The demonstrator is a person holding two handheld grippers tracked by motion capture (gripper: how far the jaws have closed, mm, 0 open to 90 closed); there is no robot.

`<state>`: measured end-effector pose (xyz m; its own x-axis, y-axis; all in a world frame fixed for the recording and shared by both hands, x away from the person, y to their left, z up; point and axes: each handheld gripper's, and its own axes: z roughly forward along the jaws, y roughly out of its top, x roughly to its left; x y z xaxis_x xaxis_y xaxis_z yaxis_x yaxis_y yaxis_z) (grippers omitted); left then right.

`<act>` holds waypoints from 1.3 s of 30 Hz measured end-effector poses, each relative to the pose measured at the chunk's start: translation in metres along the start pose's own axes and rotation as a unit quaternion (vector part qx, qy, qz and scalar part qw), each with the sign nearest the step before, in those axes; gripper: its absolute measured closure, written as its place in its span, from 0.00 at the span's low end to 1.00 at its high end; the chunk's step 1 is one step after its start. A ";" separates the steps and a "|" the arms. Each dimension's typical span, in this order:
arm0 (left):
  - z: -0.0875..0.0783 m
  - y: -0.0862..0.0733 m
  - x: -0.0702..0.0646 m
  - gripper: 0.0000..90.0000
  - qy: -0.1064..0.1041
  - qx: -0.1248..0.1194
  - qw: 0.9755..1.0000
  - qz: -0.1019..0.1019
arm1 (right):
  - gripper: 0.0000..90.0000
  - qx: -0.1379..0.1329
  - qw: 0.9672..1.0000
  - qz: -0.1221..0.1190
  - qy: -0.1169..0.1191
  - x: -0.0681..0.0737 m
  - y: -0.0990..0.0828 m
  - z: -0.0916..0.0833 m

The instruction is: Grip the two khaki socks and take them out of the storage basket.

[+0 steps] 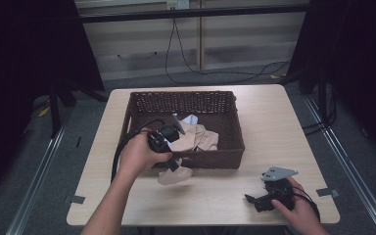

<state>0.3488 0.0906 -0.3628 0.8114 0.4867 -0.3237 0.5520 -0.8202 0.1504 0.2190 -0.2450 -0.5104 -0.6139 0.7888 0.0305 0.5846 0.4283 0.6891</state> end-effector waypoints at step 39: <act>-0.042 0.010 -0.001 0.23 0.040 -0.041 0.998 -0.009 | 0.00 -0.002 1.000 0.000 0.000 0.000 0.000 0.000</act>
<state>0.3618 0.0949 -0.3216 0.8120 0.5267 -0.2517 0.5782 -0.7849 0.2228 0.2193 -0.2449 -0.5105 -0.6139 0.7888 0.0291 0.5820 0.4274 0.6918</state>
